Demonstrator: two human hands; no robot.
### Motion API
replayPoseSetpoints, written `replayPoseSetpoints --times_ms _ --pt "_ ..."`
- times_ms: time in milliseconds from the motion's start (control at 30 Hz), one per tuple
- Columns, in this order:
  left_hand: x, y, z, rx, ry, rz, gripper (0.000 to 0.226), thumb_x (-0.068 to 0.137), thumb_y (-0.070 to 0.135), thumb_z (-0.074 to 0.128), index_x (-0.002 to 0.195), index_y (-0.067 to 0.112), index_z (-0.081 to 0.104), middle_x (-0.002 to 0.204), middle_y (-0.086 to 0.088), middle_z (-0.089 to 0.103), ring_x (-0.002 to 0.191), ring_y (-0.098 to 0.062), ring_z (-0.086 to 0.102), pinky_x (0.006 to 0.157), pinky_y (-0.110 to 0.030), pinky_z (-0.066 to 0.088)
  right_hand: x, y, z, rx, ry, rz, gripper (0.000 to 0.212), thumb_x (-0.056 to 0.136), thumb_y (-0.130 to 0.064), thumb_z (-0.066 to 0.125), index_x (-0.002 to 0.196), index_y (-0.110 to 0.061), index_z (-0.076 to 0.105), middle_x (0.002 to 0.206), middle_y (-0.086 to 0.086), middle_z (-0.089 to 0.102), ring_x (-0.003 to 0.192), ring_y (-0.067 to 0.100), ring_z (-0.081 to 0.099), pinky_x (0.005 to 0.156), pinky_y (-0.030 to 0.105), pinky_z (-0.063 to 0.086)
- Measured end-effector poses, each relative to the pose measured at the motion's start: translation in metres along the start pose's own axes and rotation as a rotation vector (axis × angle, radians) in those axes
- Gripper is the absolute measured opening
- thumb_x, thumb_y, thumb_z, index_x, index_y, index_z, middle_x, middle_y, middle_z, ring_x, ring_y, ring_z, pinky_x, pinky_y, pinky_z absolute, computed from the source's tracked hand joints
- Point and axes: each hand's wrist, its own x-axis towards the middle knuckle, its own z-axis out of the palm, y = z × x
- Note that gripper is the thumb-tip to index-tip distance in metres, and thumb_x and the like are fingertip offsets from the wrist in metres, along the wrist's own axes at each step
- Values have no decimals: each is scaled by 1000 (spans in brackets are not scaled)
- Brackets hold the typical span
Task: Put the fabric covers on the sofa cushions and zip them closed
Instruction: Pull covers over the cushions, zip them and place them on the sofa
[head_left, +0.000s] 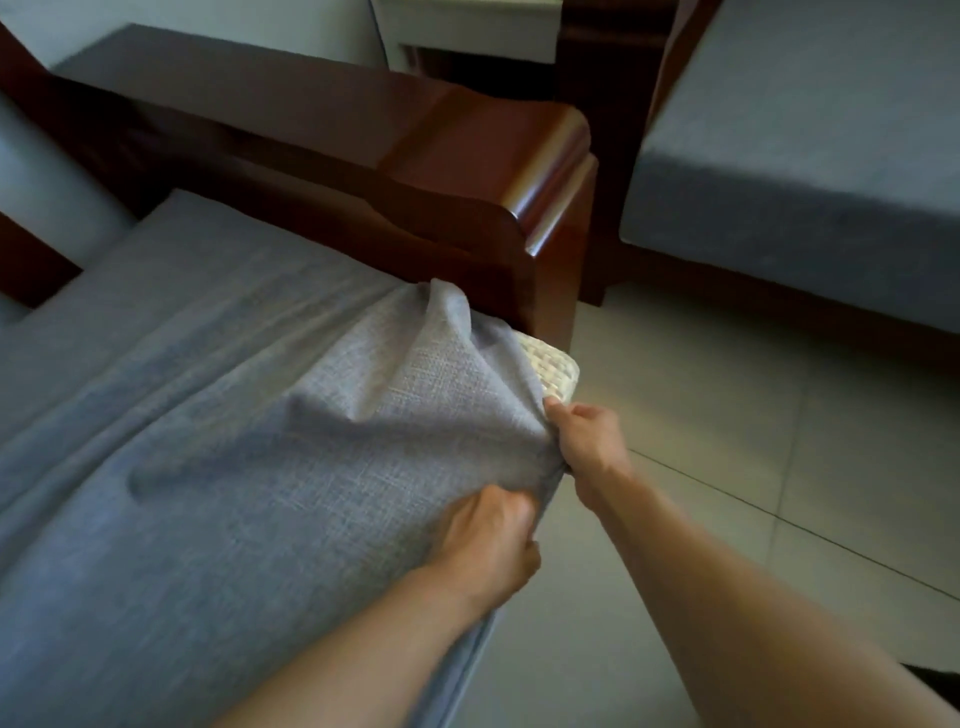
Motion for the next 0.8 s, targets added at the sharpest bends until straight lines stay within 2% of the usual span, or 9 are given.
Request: replayPoseSetpoints --times_ms 100,167,200,333,433,500,567,667,800 --pt "6 -2 -2 1 192 37 16 88 30 54 90 15 57 96 -4 61 91 -27 61 71 -36 46 4 3 -3 -6 -17 -53 27 92 -23 55 69 -9 52 67 9 45 61 18 39 56 29 33" --pt "13 -4 -10 45 388 94 7 78 22 60 79 16 56 83 0 56 76 -23 60 55 -35 46 5 4 -5 15 -44 -47 28 92 -21 54 66 -11 51 67 9 46 62 18 40 57 29 34" --pt "18 -5 -15 66 487 108 9 73 18 64 79 18 56 82 2 55 75 -20 58 55 -33 45 5 4 -6 26 -60 -26 29 91 -21 54 64 -12 49 67 10 44 63 19 39 58 30 33" --pt "53 -4 -46 147 673 120 19 77 18 54 95 20 61 106 3 59 99 -20 53 88 -36 32 10 3 -5 166 -127 105 26 89 -17 53 63 -13 51 76 14 43 71 22 37 64 34 31" --pt "79 4 -64 128 467 116 30 85 17 41 103 19 65 113 2 64 107 -22 57 97 -36 27 17 3 -6 318 -146 184 23 88 -22 63 85 0 66 82 15 64 71 21 56 64 30 45" --pt "95 3 -68 143 237 71 32 92 15 39 116 20 59 126 3 55 115 -22 52 91 -35 36 22 4 -3 377 -116 164 15 87 -17 65 86 -3 67 77 10 66 66 17 59 57 21 47" --pt "104 1 -69 226 98 70 34 93 12 39 123 21 53 132 1 44 118 -23 47 83 -36 41 26 9 3 402 -50 128 13 87 -11 63 79 -2 65 75 13 64 65 19 57 56 23 45" --pt "111 -4 -69 347 93 158 35 89 3 42 120 19 45 123 -4 39 112 -25 44 70 -36 36 29 14 10 369 74 63 27 88 -10 61 61 -8 59 67 12 60 63 21 51 59 30 43" --pt "130 -5 -83 625 118 373 29 90 5 43 114 17 52 115 -2 50 113 -22 40 74 -30 29 26 16 16 294 171 -19 19 86 -13 63 70 -4 65 65 8 63 62 17 53 61 33 45"
